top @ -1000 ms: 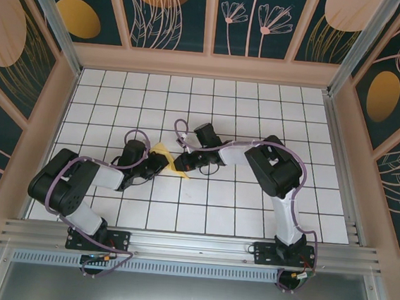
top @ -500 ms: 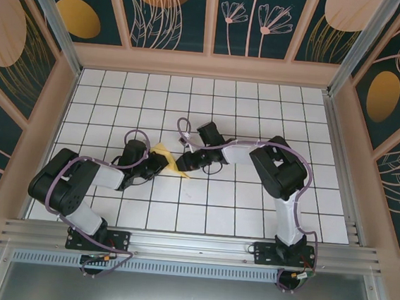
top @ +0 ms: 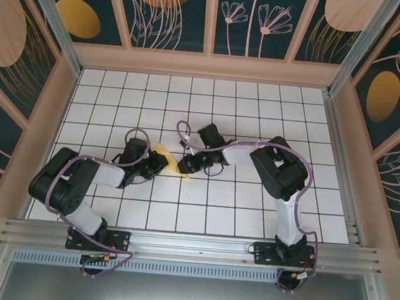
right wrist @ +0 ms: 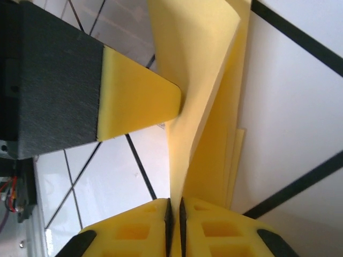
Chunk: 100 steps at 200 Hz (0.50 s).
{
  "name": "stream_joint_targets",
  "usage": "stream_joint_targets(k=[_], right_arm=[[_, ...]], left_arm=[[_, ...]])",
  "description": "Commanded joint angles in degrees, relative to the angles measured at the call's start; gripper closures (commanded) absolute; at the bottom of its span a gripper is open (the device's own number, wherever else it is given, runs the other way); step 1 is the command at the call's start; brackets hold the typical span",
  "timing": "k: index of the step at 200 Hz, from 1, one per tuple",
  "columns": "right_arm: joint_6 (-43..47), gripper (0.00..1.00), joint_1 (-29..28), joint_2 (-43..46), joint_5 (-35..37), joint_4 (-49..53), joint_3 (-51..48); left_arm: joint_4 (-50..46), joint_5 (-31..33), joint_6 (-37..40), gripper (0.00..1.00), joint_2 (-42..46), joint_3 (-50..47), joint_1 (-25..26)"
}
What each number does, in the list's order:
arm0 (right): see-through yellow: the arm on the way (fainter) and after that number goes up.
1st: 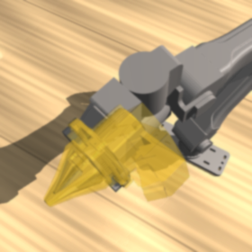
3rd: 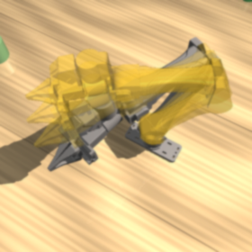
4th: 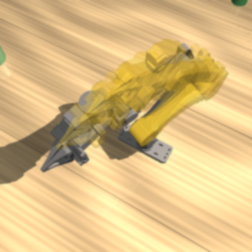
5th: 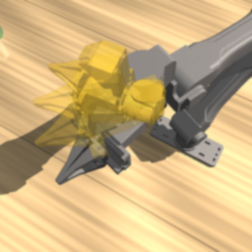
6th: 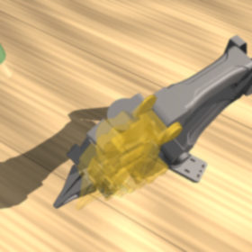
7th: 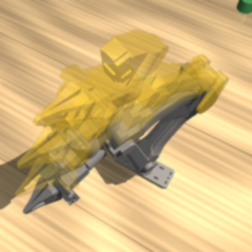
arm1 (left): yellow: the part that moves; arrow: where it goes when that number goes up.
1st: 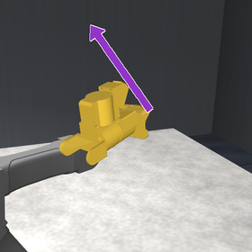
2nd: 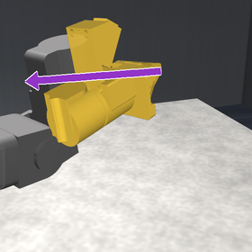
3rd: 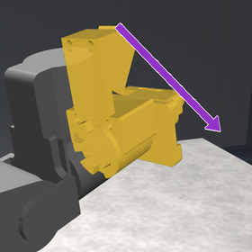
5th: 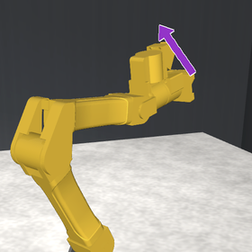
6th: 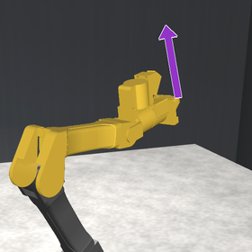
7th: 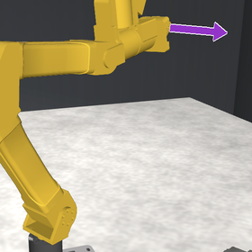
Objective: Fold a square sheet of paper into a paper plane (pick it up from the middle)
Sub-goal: Fold the wing for the fifth time at the center of the table.
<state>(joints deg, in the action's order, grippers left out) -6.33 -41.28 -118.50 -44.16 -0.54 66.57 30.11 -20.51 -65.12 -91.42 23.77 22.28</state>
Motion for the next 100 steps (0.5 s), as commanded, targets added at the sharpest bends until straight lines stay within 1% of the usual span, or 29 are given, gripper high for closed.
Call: stream_joint_targets(k=[1, 36, 61, 84, 100], right_arm=[[1.68, 0.91, 0.57, -0.13, 1.49, 2.78, -1.48], [0.75, 0.98, 1.02, -1.36, -0.58, 2.64, -2.05], [0.36, 0.99, 0.99, -2.86, 0.1, 3.51, -1.64], [0.02, 0.99, 0.98, -3.64, 0.91, 3.78, -1.54], [-0.18, 0.99, 0.94, -4.06, 1.32, 4.18, -1.42]], left_arm=[[-4.58, 3.79, 1.62, 0.86, -2.91, 0.88, 0.15], [-4.08, 3.0, 2.32, 0.85, -2.08, 1.1, 0.11], [-0.8, 0.41, 3.33, 0.82, -0.33, 0.91, 0.13], [1.94, -1.77, 4.3, 0.77, 1.52, 0.7, 0.21], [4.41, -2.65, 3.92, 0.75, 1.06, 0.12, 0.55]])
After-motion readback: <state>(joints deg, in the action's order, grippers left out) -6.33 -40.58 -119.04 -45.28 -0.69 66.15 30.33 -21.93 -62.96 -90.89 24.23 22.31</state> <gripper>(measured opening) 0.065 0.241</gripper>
